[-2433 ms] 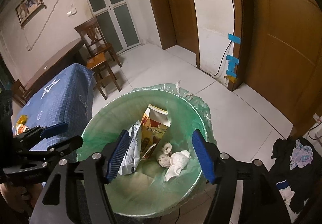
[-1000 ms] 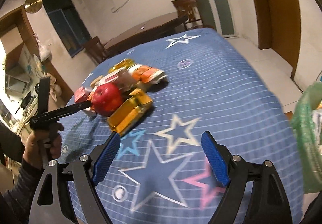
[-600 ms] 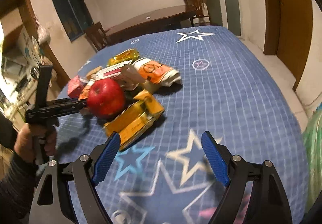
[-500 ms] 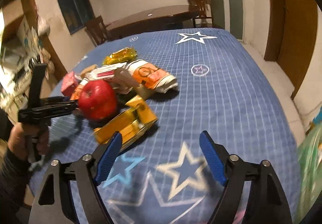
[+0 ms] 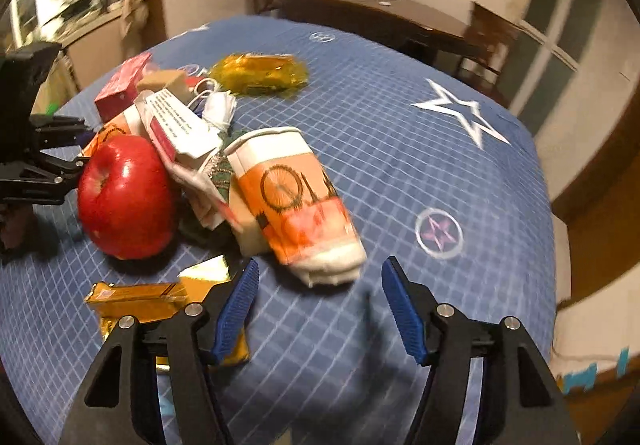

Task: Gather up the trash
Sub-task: 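Grasp the crumpled orange paper cup with the left tool while the right tool grasps the gold box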

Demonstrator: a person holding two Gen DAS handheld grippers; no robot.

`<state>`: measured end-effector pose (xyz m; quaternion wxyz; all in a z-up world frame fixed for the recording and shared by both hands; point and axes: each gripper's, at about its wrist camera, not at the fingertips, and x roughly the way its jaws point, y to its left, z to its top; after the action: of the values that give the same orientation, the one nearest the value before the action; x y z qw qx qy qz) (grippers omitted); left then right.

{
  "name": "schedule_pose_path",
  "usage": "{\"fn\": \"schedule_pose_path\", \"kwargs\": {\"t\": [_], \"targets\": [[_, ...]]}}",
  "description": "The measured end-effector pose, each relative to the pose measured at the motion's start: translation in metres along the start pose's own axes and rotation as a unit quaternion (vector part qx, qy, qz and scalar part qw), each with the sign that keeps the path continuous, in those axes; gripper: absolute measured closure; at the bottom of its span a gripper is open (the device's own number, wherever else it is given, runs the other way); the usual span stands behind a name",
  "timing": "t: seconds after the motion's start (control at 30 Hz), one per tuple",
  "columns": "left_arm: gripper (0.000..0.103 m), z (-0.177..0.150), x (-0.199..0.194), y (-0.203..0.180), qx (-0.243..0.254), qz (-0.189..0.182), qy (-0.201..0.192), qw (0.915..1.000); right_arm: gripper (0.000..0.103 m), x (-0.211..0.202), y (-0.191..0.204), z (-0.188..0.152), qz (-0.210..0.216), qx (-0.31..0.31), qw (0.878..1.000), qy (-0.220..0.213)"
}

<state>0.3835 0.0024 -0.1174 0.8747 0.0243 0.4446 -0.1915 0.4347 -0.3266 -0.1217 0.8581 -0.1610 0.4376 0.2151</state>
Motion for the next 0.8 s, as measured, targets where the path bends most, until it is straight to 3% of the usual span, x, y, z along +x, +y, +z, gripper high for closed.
{"fn": "schedule_pose_path", "kwargs": {"t": [0.3, 0.37, 0.4, 0.53, 0.67, 0.8], "targets": [[0.06, -0.003, -0.001, 0.001, -0.002, -0.009, -0.001, 1.0, 0.034, 0.021, -0.026, 0.013, 0.098, 0.017, 0.995, -0.007], [0.06, -0.003, -0.001, 0.002, -0.002, -0.008, -0.002, 1.0, 0.037, 0.022, -0.029, 0.012, 0.113, 0.027, 0.993, -0.011], [0.06, -0.004, -0.001, 0.002, -0.002, -0.008, -0.003, 1.0, 0.045, 0.021, -0.03, 0.01, 0.121, 0.03, 0.992, -0.013], [0.061, -0.008, -0.004, 0.001, -0.006, -0.006, -0.008, 0.9999, 0.059, 0.005, -0.02, 0.002, 0.102, 0.037, 0.993, -0.05], [0.071, -0.012, -0.014, -0.006, -0.006, -0.003, -0.02, 0.9998, 0.06, -0.02, -0.007, -0.01, 0.07, 0.056, 0.992, -0.086], [0.073, -0.02, -0.026, -0.011, -0.011, -0.007, -0.029, 0.9995, 0.06, -0.046, 0.006, -0.026, 0.03, 0.07, 0.991, -0.112]]}}
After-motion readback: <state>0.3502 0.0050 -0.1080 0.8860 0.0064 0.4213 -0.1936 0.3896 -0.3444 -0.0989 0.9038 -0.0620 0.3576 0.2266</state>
